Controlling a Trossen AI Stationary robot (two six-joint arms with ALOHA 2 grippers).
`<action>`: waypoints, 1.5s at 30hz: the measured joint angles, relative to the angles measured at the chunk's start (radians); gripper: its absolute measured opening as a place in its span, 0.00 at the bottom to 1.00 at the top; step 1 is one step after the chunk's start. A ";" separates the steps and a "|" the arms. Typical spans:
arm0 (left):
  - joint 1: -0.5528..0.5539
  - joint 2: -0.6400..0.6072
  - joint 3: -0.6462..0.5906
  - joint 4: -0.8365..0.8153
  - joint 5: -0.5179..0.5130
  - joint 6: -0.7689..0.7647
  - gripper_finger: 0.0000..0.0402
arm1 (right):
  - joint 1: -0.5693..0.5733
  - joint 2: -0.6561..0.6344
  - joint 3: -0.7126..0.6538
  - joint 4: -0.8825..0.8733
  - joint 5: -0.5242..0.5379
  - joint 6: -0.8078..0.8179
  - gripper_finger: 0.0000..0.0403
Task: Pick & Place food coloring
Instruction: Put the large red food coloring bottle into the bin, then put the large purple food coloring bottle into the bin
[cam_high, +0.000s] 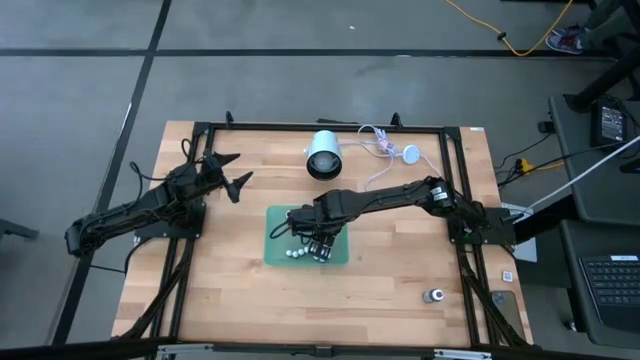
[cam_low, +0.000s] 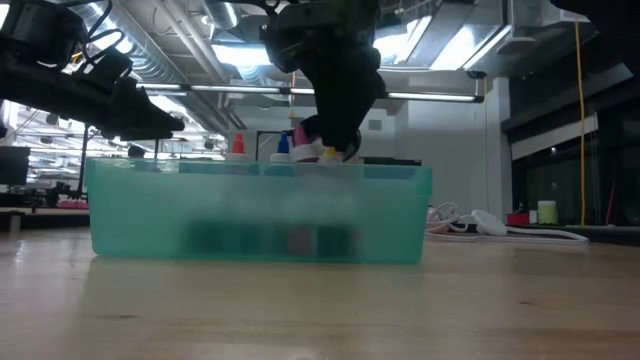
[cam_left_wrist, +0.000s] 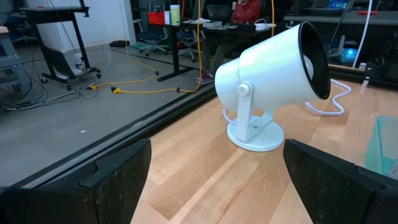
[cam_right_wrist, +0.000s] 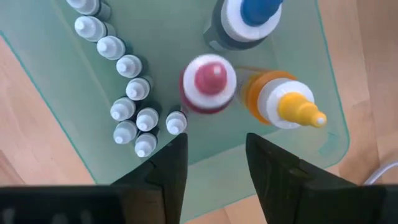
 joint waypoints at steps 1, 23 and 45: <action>0.000 0.000 0.000 0.000 0.000 0.000 0.90 | 0.000 0.000 0.000 0.000 0.002 0.004 0.41; 0.000 0.000 0.000 0.000 0.000 0.000 0.90 | 0.012 -0.076 0.011 -0.032 0.003 -0.008 0.42; 0.000 0.000 0.000 0.000 0.000 0.000 0.90 | 0.232 -0.516 -0.502 -0.041 -0.167 0.606 0.73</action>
